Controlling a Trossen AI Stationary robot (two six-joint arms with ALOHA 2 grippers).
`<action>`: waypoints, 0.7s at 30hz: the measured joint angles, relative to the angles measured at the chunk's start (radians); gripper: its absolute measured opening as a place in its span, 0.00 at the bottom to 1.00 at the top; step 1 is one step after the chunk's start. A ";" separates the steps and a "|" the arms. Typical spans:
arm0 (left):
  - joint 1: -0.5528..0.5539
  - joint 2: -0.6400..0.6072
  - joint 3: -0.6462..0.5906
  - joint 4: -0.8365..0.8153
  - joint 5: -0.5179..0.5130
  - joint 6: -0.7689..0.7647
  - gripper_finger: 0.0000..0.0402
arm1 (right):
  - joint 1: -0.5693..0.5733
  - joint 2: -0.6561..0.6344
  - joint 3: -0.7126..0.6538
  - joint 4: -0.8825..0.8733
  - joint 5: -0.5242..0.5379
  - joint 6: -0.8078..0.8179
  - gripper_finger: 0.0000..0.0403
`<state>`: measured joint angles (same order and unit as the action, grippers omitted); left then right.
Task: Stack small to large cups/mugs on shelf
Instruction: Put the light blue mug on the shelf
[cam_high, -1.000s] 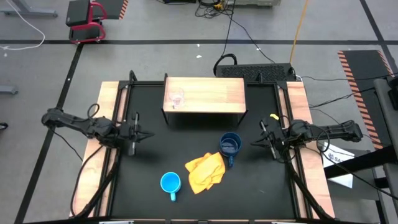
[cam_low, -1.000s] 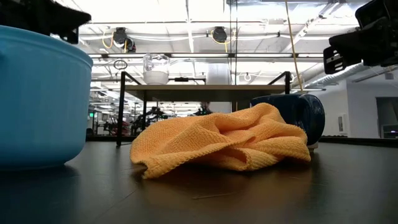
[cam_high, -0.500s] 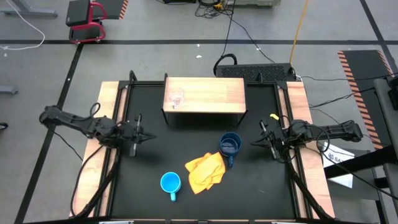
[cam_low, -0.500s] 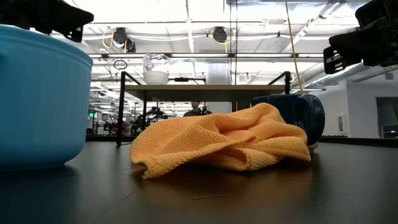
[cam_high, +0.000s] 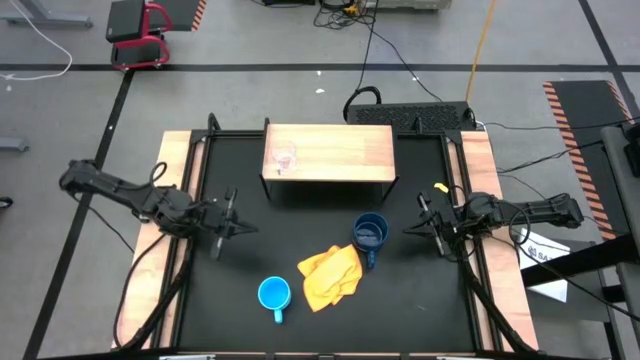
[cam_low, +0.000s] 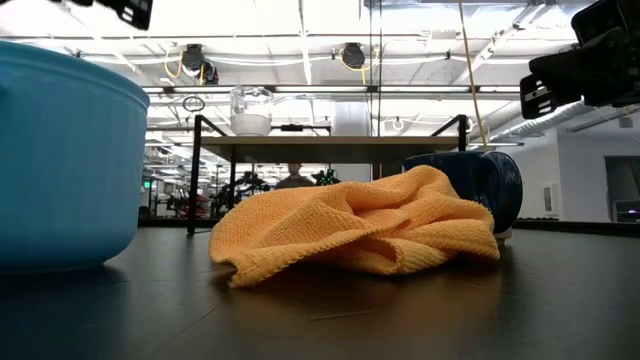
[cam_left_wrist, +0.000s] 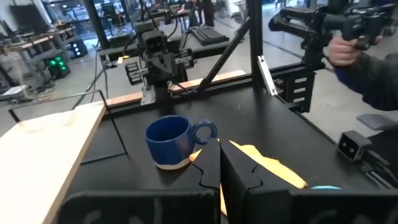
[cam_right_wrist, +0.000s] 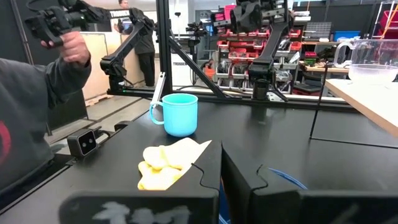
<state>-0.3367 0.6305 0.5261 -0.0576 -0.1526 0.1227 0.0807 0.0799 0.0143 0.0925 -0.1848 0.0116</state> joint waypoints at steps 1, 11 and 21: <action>-0.002 0.013 0.018 -0.017 -0.006 0.003 0.00 | 0.000 0.000 0.000 0.000 0.000 0.000 0.00; -0.002 0.114 0.096 -0.062 0.017 -0.014 0.00 | 0.000 0.000 0.000 0.000 0.000 0.000 0.00; -0.002 0.232 0.227 -0.226 0.074 -0.084 0.00 | 0.000 0.000 0.000 0.000 0.000 -0.005 0.00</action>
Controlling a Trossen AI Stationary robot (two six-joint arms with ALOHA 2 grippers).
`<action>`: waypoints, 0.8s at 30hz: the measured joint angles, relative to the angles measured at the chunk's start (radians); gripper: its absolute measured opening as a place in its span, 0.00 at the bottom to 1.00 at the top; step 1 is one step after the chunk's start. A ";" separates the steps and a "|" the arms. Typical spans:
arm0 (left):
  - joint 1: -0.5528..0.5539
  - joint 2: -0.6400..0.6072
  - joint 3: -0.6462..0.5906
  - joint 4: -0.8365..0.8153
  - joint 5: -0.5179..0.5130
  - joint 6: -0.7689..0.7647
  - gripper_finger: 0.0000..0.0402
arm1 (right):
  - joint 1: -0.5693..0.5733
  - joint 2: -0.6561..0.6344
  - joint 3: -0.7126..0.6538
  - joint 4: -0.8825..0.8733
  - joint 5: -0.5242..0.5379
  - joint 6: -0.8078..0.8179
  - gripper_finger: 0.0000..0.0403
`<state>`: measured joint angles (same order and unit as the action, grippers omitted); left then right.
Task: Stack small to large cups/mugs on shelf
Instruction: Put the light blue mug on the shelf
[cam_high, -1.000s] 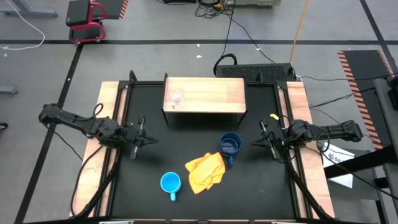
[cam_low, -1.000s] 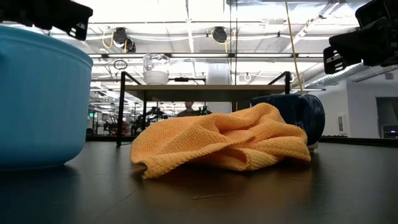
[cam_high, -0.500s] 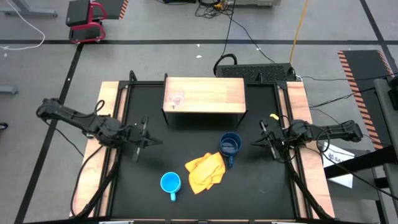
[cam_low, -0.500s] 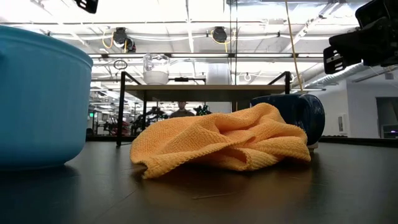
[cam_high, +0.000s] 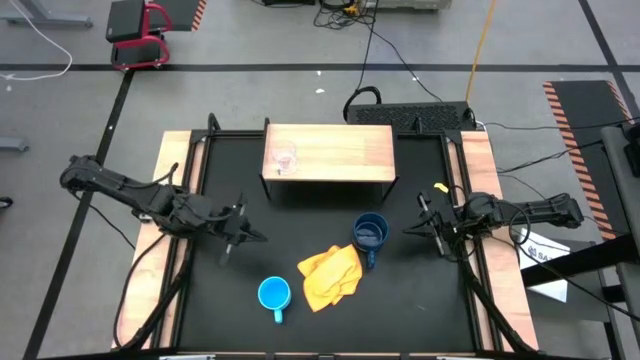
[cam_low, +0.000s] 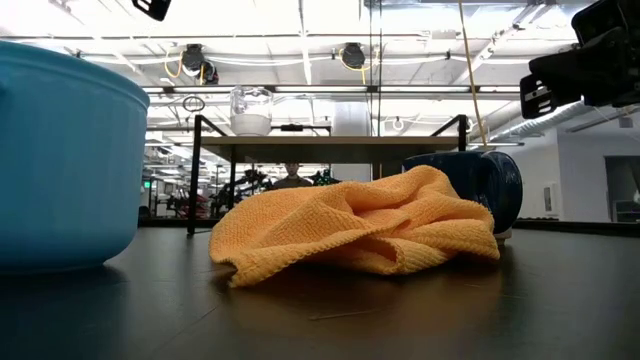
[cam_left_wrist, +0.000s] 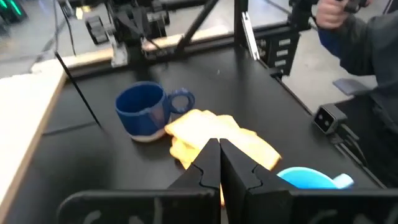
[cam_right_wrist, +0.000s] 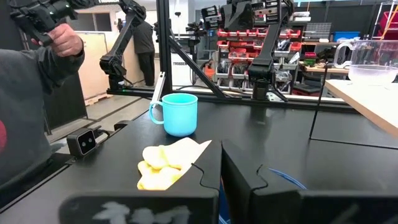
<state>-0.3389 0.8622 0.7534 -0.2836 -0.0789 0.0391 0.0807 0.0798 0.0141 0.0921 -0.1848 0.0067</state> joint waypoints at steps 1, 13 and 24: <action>0.000 0.012 0.020 -0.032 0.001 -0.013 0.00 | 0.000 0.000 0.000 0.000 0.000 0.000 0.00; 0.000 0.128 0.177 -0.306 0.009 -0.094 0.00 | 0.000 0.000 0.000 0.000 0.000 0.005 0.00; -0.025 0.245 0.231 -0.367 0.061 -0.121 0.00 | 0.000 0.000 0.000 0.000 0.000 0.005 0.00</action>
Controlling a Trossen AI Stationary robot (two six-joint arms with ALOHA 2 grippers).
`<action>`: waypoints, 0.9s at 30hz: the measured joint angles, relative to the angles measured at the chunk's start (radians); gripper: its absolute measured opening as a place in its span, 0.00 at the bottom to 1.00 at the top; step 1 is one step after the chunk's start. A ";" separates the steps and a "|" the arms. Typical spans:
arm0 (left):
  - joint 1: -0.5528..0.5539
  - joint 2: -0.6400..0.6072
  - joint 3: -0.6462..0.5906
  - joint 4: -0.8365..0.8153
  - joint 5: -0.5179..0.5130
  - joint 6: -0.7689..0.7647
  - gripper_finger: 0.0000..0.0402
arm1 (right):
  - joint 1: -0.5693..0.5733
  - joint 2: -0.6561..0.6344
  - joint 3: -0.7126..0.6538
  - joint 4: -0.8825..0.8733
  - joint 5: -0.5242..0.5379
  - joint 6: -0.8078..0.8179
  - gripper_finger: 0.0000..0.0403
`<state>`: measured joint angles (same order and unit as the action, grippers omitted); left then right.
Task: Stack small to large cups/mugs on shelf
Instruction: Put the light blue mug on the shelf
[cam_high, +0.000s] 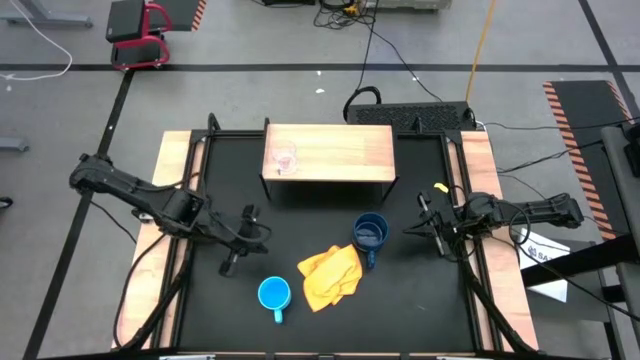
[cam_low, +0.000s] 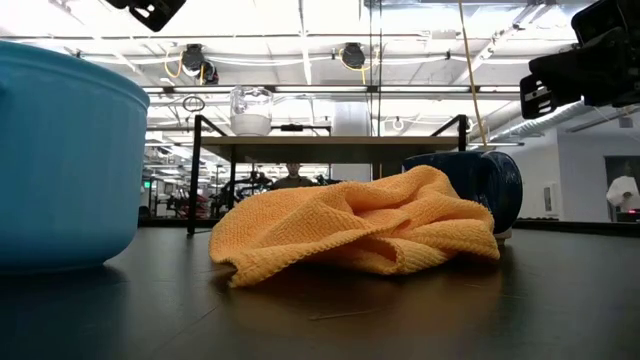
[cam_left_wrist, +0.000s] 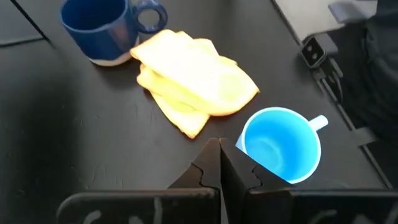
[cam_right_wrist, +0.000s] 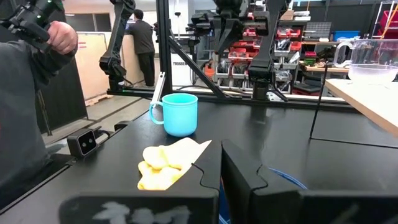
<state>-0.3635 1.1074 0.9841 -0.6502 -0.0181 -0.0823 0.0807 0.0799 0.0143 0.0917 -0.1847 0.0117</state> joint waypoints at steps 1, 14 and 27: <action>-0.003 0.011 0.008 -0.011 0.000 -0.005 0.00 | 0.000 0.000 0.000 0.000 0.000 0.001 0.00; -0.066 0.108 0.063 -0.065 0.051 -0.089 0.00 | 0.000 0.000 0.000 -0.007 0.000 0.000 0.00; -0.098 0.184 0.062 -0.034 0.096 -0.116 0.00 | 0.000 0.000 0.000 -0.007 0.000 -0.005 0.00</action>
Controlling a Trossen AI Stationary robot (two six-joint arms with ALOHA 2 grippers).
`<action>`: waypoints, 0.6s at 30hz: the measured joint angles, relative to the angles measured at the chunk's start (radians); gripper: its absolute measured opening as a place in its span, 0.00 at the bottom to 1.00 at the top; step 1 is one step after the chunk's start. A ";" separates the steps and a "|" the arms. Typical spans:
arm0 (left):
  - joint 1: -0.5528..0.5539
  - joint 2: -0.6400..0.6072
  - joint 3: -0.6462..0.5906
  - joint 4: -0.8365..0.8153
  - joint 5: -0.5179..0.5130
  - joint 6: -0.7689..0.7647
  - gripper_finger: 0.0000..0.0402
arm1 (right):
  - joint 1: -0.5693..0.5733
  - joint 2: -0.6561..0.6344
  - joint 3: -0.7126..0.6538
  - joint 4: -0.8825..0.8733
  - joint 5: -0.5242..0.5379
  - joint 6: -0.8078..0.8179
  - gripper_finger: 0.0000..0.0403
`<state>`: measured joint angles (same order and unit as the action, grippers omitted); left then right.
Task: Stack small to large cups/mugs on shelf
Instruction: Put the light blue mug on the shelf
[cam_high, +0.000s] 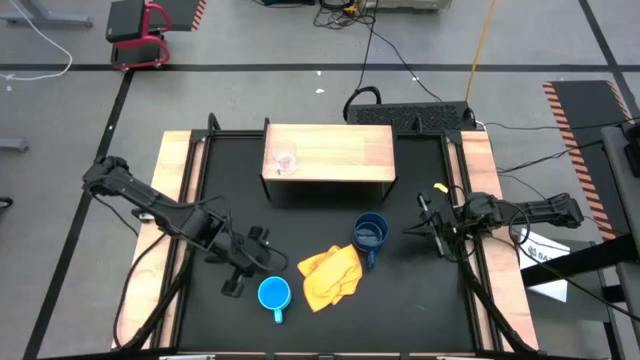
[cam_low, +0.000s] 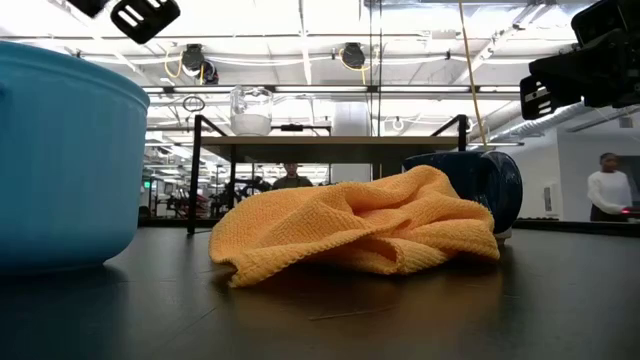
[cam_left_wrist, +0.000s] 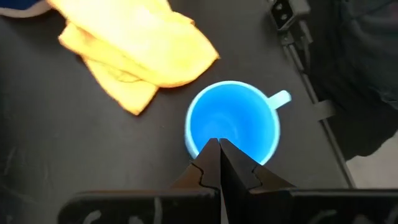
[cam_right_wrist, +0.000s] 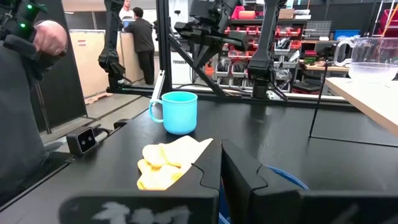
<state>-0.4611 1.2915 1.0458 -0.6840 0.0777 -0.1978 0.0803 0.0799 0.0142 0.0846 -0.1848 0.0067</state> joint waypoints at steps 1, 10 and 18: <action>-0.004 0.000 0.000 0.007 0.003 0.000 0.00 | 0.000 0.000 0.000 0.000 0.000 0.000 0.00; -0.027 0.030 0.008 0.053 0.052 -0.018 0.00 | 0.000 0.000 0.000 0.000 0.000 -0.001 0.00; -0.017 0.129 0.099 -0.014 0.053 0.029 0.00 | 0.000 0.000 0.000 0.001 0.000 -0.004 0.00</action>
<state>-0.4784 1.4204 1.1447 -0.6979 0.1312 -0.1691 0.0799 0.0799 0.0142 0.0858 -0.1844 0.0029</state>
